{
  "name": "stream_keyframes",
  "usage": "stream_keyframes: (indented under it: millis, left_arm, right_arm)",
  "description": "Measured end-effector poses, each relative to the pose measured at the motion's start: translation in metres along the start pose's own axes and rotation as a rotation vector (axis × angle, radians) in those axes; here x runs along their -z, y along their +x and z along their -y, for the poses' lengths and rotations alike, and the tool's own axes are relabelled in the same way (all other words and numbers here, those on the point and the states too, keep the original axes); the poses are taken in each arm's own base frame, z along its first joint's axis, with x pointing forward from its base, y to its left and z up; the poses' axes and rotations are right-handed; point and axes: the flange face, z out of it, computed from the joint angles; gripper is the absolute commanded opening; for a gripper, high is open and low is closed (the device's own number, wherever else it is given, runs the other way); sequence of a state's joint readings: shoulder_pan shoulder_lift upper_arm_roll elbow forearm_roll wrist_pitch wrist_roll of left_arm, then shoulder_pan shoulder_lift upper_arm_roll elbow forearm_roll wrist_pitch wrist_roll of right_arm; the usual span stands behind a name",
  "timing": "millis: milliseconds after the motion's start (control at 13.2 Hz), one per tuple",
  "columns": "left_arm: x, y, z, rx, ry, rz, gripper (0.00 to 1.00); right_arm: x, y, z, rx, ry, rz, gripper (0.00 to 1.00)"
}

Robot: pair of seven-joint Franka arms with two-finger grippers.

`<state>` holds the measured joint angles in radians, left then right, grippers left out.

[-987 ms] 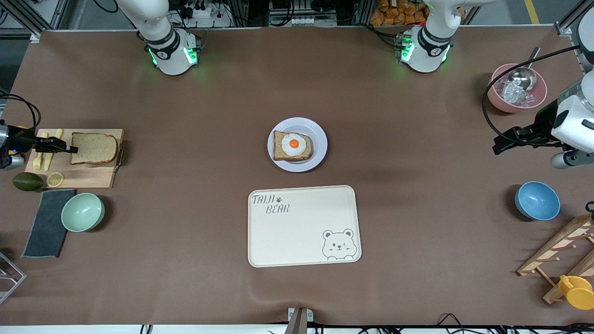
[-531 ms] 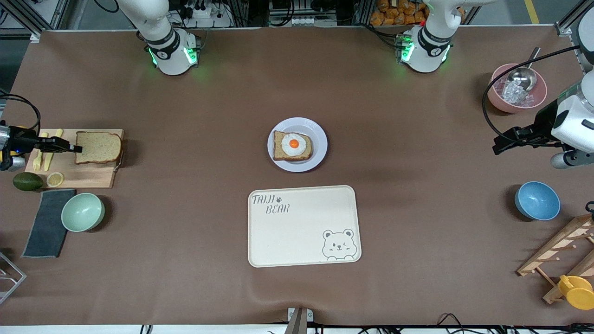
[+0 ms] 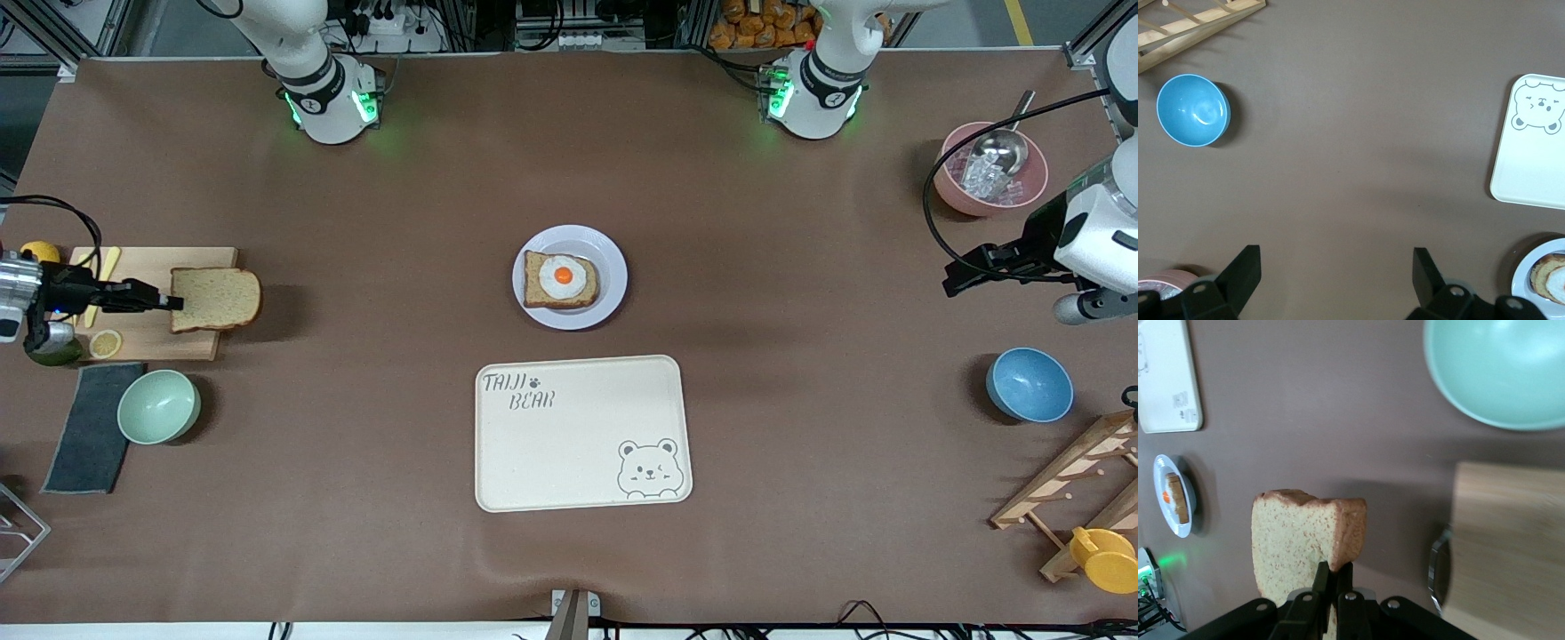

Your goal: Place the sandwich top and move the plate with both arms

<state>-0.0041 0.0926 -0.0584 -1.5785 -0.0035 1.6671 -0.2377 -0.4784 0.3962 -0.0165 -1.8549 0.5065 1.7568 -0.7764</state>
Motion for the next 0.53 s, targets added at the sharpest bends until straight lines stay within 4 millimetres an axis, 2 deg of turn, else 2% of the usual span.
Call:
stream_keyframes:
  millis: [531]
  left_arm:
    - [-0.002, 0.0, 0.0, 0.0, 0.001, 0.003, 1.0]
  right_arm:
    - [-0.069, 0.033, 0.071, 0.058, 0.116, 0.025, 0.0]
